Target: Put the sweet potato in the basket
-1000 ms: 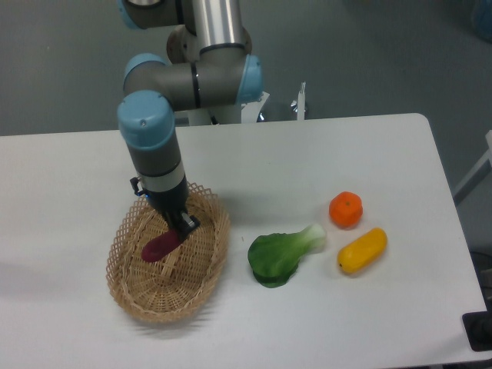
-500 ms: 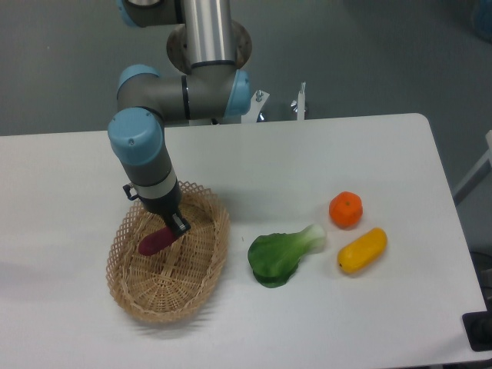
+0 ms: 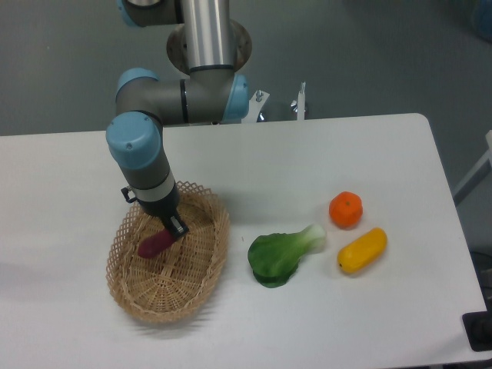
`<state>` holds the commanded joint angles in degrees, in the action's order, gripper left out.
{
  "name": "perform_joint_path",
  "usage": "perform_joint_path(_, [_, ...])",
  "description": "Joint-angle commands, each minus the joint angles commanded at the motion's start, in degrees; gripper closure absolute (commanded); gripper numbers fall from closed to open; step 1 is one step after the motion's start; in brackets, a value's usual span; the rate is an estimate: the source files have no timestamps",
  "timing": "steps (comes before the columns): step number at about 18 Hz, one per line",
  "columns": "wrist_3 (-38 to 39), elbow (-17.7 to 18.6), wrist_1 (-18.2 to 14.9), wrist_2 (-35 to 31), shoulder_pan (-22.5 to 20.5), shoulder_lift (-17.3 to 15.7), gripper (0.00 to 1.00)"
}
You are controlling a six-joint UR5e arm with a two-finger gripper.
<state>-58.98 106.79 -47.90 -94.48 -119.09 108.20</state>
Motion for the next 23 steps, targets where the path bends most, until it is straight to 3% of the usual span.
perform_joint_path(6, [8.2, -4.5, 0.5, 0.0, -0.6, -0.6, 0.0])
perform_joint_path(11, [12.0, -10.1, 0.4, 0.1, -5.8, -1.3, 0.0])
perform_joint_path(18, [8.4, -16.3, 0.3, 4.0, -15.7, -2.2, 0.0])
perform_joint_path(21, [1.0, -16.4, -0.3, 3.7, -20.2, -4.2, 0.0])
perform_joint_path(23, [-2.9, -16.3, -2.8, 3.7, -22.2, -5.2, 0.0])
